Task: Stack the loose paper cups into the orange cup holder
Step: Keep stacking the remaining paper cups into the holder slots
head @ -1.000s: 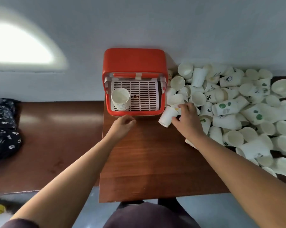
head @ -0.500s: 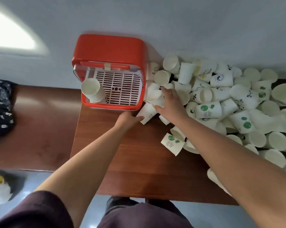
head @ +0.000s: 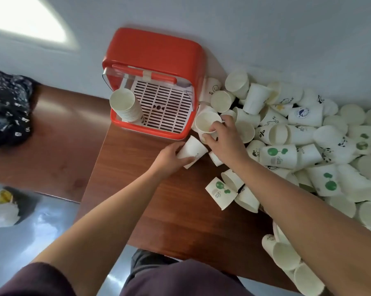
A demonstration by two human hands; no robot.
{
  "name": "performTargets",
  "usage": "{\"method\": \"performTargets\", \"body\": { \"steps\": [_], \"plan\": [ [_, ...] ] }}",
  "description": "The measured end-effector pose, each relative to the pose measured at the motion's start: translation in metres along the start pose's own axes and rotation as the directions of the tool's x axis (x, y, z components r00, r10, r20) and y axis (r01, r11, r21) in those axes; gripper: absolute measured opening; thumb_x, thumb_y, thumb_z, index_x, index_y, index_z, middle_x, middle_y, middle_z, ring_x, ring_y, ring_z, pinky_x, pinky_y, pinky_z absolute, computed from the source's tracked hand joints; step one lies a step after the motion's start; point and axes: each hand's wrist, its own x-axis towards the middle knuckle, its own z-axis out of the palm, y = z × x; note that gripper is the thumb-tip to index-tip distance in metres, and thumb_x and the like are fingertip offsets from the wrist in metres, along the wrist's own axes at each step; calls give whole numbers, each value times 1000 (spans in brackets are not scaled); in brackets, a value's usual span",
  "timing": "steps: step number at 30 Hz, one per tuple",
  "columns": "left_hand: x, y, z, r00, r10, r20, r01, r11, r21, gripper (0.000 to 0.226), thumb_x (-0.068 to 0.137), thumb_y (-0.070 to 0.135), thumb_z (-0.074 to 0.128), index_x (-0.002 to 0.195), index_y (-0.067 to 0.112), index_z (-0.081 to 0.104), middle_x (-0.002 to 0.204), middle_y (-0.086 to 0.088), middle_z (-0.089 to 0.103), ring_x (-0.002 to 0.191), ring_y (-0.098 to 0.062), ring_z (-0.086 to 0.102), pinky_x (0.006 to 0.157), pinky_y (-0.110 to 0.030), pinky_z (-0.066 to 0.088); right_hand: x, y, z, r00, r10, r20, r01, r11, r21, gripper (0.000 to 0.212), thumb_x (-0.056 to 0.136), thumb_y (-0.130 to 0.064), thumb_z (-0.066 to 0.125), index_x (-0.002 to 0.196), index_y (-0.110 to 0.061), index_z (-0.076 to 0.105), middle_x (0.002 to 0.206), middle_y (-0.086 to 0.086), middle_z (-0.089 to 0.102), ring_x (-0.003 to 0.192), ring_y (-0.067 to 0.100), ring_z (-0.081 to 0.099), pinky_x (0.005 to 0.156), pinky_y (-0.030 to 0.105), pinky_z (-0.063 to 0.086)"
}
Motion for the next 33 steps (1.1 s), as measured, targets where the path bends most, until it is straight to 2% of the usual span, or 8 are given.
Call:
{"method": "performTargets", "body": {
  "steps": [4, 9, 14, 17, 21, 24, 29, 33],
  "plan": [
    [-20, 2, -46, 996, 44, 76, -38, 996, -80, 55, 87, 38, 73, 137, 27, 53, 119, 14, 63, 107, -4, 61, 87, -22, 51, -6, -12, -29, 992, 80, -100, -73, 995, 68, 23, 89, -28, 68, 98, -7, 63, 136, 11, 43, 123, 23, 48, 90, 20, 38],
    [-32, -5, -98, 995, 101, 21, -85, 920, -383, 75, 79, 45, 78, 144, 36, 43, 121, 1, 69, 115, -15, 64, 104, -44, 48, -9, -48, -40, 987, 125, -98, -107, 980, 169, 18, 86, -26, 71, 89, -10, 61, 130, 3, 47, 114, 16, 52, 85, 15, 35],
    [-45, -5, -136, 985, 171, 28, -143, 894, -425, 80, 78, 46, 77, 143, 58, 32, 144, 5, 54, 133, -16, 51, 111, -51, 40, -1, -114, -28, 994, 85, -61, -66, 963, 262, 18, 85, -28, 72, 87, -13, 62, 123, -5, 49, 111, 3, 46, 86, 4, 31],
    [-51, -11, -156, 983, 176, -53, -179, 858, -481, 68, 83, 46, 75, 141, 50, 38, 134, 0, 62, 123, -19, 60, 101, -45, 50, 8, -147, -21, 995, 72, -73, -49, 957, 287, 18, 85, -30, 71, 84, -15, 61, 120, -7, 49, 113, 1, 44, 95, 15, 37],
    [-53, -17, -189, 960, 154, -236, -260, 804, -534, 56, 86, 32, 76, 133, 37, 46, 122, -7, 66, 103, -24, 70, 73, -35, 60, 18, -183, -12, 997, 12, -77, 9, 962, 273, 19, 85, -32, 71, 87, -17, 60, 117, -5, 52, 109, 3, 46, 89, 5, 33],
    [-41, -25, -217, 928, 140, -346, -318, 782, -537, 69, 83, 24, 80, 136, 38, 39, 127, -6, 61, 112, -21, 65, 85, -34, 58, 24, -200, -6, 989, 63, -133, -12, 935, 355, 29, 84, -34, 73, 107, -24, 56, 116, -7, 53, 103, 1, 49, 81, -2, 32],
    [-18, -22, -239, 929, 146, -341, -307, 819, -484, 79, 79, 19, 83, 143, 28, 38, 132, -1, 56, 119, -17, 59, 100, -34, 52, 38, -205, 9, 964, 196, -181, -105, 902, 418, 77, 79, -44, 74, 142, -21, 37, 130, -3, 50, 119, 9, 49, 99, 20, 41],
    [-2, -26, -235, 932, 209, -295, -306, 890, -339, 78, 75, 28, 85, 138, 33, 39, 128, 7, 57, 117, -13, 58, 102, -43, 50, 40, -204, 19, 945, 233, -228, -124, 904, 410, 84, 75, -47, 71, 145, -19, 33, 132, 0, 46, 123, 13, 47, 106, 32, 43]
  ]
}}
